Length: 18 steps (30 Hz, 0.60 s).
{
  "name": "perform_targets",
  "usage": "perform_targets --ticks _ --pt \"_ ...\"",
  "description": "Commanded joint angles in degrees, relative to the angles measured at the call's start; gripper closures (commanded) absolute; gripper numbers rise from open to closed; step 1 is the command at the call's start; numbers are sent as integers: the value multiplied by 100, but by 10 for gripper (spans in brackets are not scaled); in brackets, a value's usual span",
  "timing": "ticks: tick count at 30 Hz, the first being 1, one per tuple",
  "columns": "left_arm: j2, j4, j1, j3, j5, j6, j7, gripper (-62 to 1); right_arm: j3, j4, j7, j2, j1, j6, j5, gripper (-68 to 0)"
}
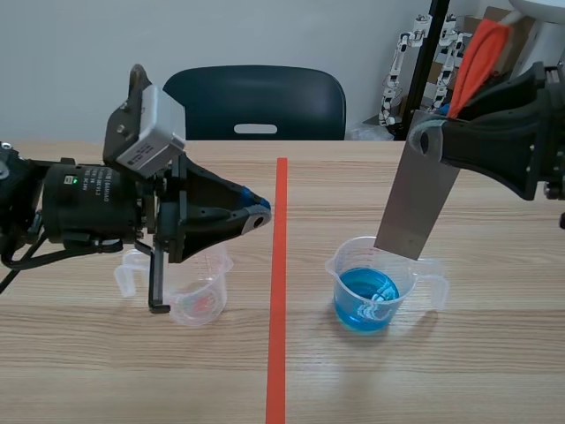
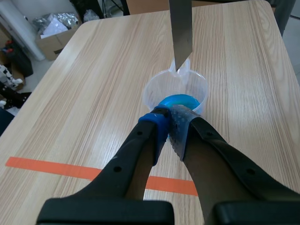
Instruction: Do the redox reaction experiment. move the plate over the blue solution
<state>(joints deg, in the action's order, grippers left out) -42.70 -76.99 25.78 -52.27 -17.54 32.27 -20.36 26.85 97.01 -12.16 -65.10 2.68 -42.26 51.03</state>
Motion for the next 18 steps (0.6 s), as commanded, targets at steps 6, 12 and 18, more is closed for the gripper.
perform_targets --ticks 6,12,18 --pt "192 17 249 9 -66 74 -79 -27 -55 22 -109 -28 116 -46 122 -6" --pt "271 17 367 9 -63 109 -63 -27 -55 22 -111 -28 116 -46 122 -6" --pt "332 17 378 9 -61 184 -57 -27 -55 22 -111 -28 116 -46 122 -6"
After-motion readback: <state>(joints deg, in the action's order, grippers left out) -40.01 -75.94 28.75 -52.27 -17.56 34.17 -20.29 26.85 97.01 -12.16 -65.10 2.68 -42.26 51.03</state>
